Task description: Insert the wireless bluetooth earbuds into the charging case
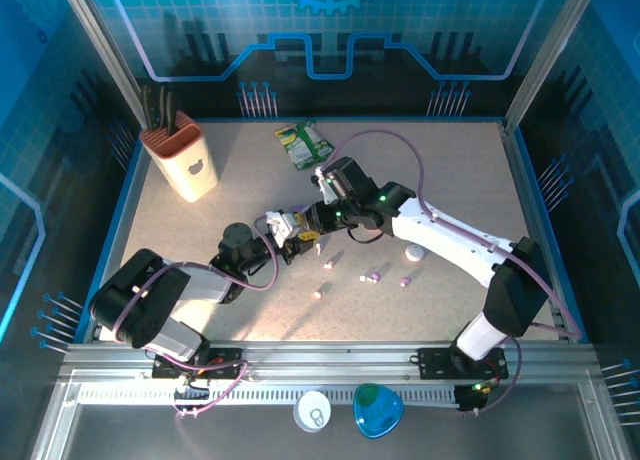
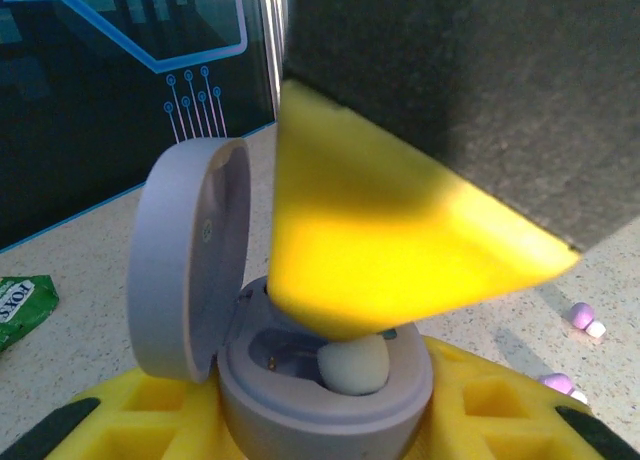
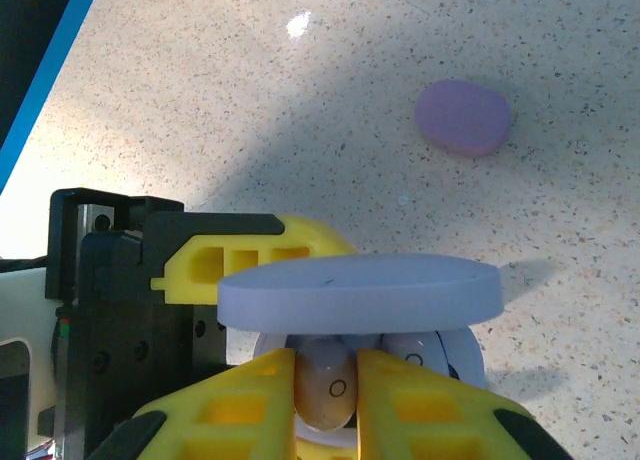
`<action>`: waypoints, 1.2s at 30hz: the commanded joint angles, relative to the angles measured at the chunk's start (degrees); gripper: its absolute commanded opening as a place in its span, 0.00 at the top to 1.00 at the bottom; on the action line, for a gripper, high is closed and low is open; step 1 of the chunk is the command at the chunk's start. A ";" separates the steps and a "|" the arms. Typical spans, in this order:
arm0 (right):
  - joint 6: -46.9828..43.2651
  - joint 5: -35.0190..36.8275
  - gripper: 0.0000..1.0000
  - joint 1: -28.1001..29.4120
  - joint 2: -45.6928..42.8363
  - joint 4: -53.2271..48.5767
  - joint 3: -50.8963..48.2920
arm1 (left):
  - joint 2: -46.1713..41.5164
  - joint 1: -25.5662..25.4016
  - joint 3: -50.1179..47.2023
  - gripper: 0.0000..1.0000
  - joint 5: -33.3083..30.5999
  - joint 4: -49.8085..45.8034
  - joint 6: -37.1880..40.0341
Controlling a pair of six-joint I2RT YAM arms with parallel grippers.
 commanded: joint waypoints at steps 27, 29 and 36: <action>-4.26 0.27 0.68 -4.84 -11.52 1.53 -3.71 | -3.44 -0.86 1.22 0.78 5.02 -3.53 1.30; -5.62 0.32 0.69 -5.04 -8.86 0.42 -0.56 | -3.55 -0.91 1.21 0.78 5.63 -3.17 1.28; -8.62 -3.46 0.70 -5.48 1.58 -2.83 8.73 | -4.64 -0.98 1.13 0.78 4.82 -3.83 0.72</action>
